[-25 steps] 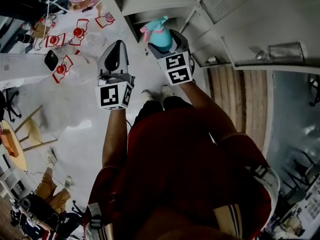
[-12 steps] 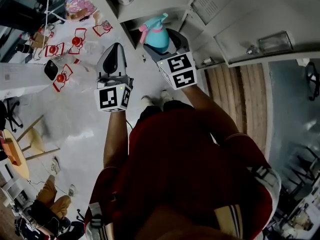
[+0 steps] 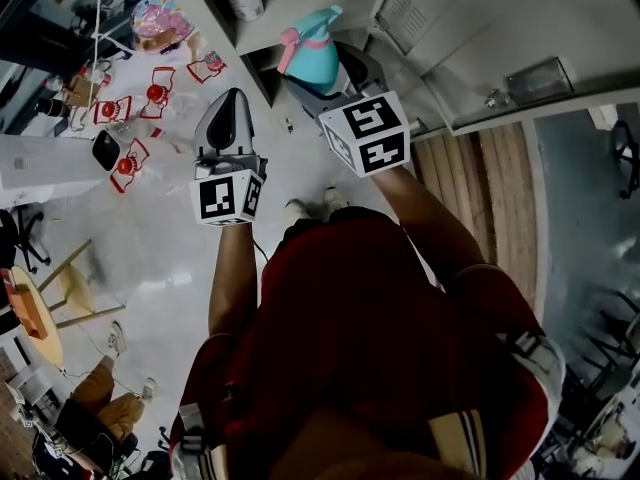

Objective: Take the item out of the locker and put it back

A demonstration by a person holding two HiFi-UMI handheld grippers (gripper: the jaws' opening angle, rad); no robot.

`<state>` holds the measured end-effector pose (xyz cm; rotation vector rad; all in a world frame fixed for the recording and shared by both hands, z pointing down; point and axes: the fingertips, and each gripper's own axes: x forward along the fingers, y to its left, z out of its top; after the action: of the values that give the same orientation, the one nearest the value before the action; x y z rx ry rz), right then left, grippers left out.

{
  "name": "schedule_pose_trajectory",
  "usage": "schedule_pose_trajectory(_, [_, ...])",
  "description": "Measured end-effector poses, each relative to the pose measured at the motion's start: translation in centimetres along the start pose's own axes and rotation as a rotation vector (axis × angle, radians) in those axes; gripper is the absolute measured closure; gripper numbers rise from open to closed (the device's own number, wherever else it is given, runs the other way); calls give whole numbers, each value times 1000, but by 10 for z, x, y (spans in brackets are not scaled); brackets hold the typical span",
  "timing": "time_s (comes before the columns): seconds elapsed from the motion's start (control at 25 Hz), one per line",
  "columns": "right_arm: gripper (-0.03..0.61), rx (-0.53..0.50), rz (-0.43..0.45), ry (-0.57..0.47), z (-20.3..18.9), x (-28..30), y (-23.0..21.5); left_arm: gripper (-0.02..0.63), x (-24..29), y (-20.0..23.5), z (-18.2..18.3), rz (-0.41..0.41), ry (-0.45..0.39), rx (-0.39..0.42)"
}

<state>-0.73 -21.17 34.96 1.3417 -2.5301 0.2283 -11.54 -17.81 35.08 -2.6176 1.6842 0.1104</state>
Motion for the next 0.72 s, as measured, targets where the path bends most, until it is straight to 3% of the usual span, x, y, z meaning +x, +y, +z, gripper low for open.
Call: schedule_pose_trajectory(0.72, [207,-82,-51,-70,73,4,-17,607,0,-5,20,-42,-38,18])
